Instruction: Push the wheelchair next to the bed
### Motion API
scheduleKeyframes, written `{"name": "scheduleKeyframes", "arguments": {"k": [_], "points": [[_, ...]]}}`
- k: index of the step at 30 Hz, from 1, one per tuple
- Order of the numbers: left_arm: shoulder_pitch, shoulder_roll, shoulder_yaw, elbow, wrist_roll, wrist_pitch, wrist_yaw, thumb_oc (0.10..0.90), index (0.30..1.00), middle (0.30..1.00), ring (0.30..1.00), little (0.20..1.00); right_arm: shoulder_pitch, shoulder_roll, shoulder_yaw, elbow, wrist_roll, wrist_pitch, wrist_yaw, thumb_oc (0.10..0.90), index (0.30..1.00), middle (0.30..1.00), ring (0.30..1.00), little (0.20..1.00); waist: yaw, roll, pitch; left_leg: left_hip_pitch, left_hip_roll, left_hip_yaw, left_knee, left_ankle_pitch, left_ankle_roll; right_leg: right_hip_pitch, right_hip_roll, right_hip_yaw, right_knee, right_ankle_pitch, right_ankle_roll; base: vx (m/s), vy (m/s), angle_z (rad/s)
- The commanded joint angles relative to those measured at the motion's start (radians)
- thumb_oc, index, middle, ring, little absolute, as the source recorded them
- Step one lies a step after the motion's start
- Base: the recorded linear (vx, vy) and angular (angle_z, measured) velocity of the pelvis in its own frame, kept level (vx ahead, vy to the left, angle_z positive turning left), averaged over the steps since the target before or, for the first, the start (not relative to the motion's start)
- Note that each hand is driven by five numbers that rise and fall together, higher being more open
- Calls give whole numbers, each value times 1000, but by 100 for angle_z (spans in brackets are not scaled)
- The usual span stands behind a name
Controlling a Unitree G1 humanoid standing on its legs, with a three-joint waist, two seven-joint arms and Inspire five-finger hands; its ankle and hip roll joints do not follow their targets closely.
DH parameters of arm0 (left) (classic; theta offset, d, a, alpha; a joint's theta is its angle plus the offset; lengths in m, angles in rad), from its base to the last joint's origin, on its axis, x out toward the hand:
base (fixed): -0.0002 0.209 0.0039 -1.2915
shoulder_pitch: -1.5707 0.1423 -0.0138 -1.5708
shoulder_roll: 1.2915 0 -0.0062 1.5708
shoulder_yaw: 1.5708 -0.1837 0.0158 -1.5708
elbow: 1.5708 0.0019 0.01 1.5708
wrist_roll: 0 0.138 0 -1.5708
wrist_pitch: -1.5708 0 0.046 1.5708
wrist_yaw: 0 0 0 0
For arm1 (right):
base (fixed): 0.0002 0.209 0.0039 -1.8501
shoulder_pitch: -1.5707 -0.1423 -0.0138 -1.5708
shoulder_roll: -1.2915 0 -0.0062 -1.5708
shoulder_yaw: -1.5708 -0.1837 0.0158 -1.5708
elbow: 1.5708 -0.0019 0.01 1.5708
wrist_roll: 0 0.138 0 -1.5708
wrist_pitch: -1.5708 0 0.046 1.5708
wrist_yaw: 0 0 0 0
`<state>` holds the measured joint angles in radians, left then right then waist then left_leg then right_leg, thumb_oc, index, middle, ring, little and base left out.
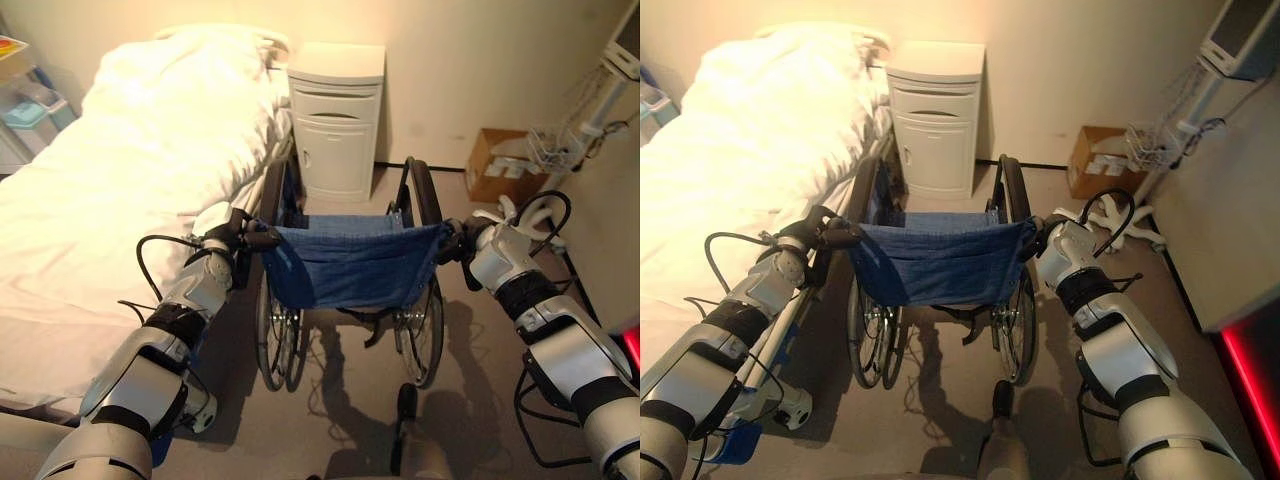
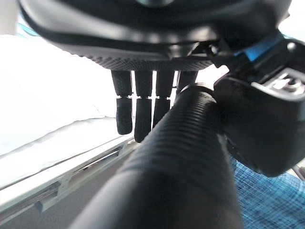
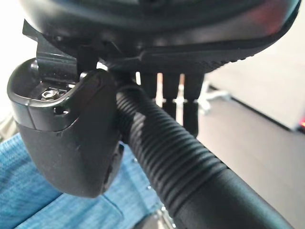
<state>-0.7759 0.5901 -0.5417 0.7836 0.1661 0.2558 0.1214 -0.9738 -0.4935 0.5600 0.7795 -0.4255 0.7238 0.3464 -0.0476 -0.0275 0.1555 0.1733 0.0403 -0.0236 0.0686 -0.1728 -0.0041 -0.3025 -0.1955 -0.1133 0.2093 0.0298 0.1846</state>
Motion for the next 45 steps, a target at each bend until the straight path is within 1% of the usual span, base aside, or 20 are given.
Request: {"name": "scheduleKeyframes", "arguments": {"k": [1,3,5,9,11,12,15,16,17,19,20,21,23,24,25,26,27,31,39,45], "points": [[-27,-65,25,-7,-162,-81,-66,400,300,300,300,300,48,-48,153,-2,1,-169,53,400,300,300,300,300,-3,-35,68,12,-14,88,157,-32,-19,96,-14,-6,-127,163,-30,407,-121,97],[-11,-89,28,-4,-135,-92,-49,400,300,300,300,300,42,-64,152,13,21,-192,30,400,300,300,300,300,-7,-40,70,25,14,118,150,-23,-37,113,-21,-33,-115,163,-38,261,-124,74],[-37,-102,31,21,-117,-100,-42,400,300,300,300,300,10,-73,155,34,33,-216,21,400,300,300,300,300,-11,-43,69,31,42,149,102,31,-64,137,-18,-67,-137,169,-40,193,-135,36],[-67,-83,33,53,-137,-107,-47,400,300,300,300,300,-25,-83,171,45,44,-265,5,400,300,300,300,300,-6,-36,64,25,42,144,61,87,-86,161,-6,-91,-159,158,-46,148,-92,30],[-57,-68,40,53,-143,-102,-55,400,300,300,300,300,-24,-88,178,33,46,-274,4,400,300,300,300,300,1,-33,51,33,34,112,74,118,-94,164,8,-99,-160,147,-56,178,-87,0],[-47,-62,44,50,-141,-103,-59,400,300,300,300,300,-23,-92,181,32,51,-276,5,400,300,300,300,300,3,-32,43,38,38,102,93,144,-101,165,15,-102,-161,142,-65,182,-94,-4],[-8,-68,49,42,-125,-96,-46,400,300,300,300,300,-12,-89,203,49,66,-294,12,400,300,300,300,300,3,-25,10,36,81,79,240,332,-146,189,48,-131,-174,109,-116,125,-75,11],[-5,-68,48,42,-126,-97,-42,400,300,300,300,300,-11,-88,207,51,72,-293,9,400,300,300,300,300,5,-27,10,24,81,76,264,346,-148,198,51,-135,-176,104,-123,153,-108,14],[-2,-60,46,39,-127,-99,-39,400,300,300,300,300,-8,-87,216,49,95,-278,-5,400,300,300,300,300,25,-46,23,-69,61,78,358,361,-144,246,56,-135,-186,82,-143,195,-103,-1],[2,-51,51,34,-118,-105,-33,400,300,300,300,300,-1,-72,201,53,99,-255,-10,400,300,300,300,300,52,-57,56,-185,51,98,370,343,-126,320,75,-109,-210,67,-149,243,-40,-14],[11,-48,58,30,-114,-108,-34,400,300,300,300,300,6,-61,192,56,90,-246,-14,400,300,300,300,300,65,-53,73,-231,60,111,334,359,-124,355,85,-95,-222,62,-145,272,95,-31],[21,-42,65,21,-114,-107,-37,400,300,300,300,300,13,-49,182,53,74,-233,-9,400,300,300,300,300,82,-40,89,-274,77,114,257,387,-125,397,101,-74,-236,52,-140,301,149,-29],[28,-37,72,11,-110,-96,-42,400,300,300,300,300,27,-37,171,41,57,-220,-4,400,300,300,300,300,107,-27,110,-310,79,94,151,412,-124,449,113,-36,-256,42,-132,305,172,-43],[34,-35,71,12,-111,-87,-47,400,300,300,300,300,47,-24,162,27,37,-212,-1,400,300,300,300,300,123,-21,120,-334,65,62,115,418,-121,471,114,-5,-258,34,-127,310,233,-81],[34,-31,69,14,-112,-79,-53,400,300,300,300,300,67,-32,145,9,15,-216,9,400,300,300,300,300,116,-23,115,-318,60,73,110,376,-103,463,101,-5,-253,32,-120,314,271,-84],[32,-29,72,22,-115,-75,-58,400,300,300,300,300,82,-33,146,7,15,-224,0,400,300,300,300,300,107,-24,102,-273,44,88,51,305,-86,453,91,-9,-245,33,-111,208,239,-77],[31,-26,72,34,-126,-72,-58,400,300,300,300,300,99,-33,143,4,10,-235,-8,400,300,300,300,300,102,-18,91,-241,33,81,4,290,-78,443,89,-12,-237,35,-103,154,193,-65],[8,-22,73,87,-150,-45,-59,400,300,300,300,300,101,-38,150,-2,21,-268,-21,400,300,300,300,300,87,-4,53,-137,7,77,-110,266,-62,388,81,-11,-220,48,-70,109,139,-35],[-14,-30,68,96,-166,-24,-59,400,300,300,300,300,74,2,153,31,82,-272,-47,400,300,300,300,300,90,-2,15,-108,4,136,-149,246,-43,347,47,-40,-238,91,-32,30,51,-16],[-22,-36,64,112,-183,-27,-32,400,300,300,300,300,58,33,166,64,105,-299,-58,400,300,300,300,300,95,5,-12,-96,9,174,-154,245,-41,355,35,-82,-246,99,-28,33,46,-9]]}}
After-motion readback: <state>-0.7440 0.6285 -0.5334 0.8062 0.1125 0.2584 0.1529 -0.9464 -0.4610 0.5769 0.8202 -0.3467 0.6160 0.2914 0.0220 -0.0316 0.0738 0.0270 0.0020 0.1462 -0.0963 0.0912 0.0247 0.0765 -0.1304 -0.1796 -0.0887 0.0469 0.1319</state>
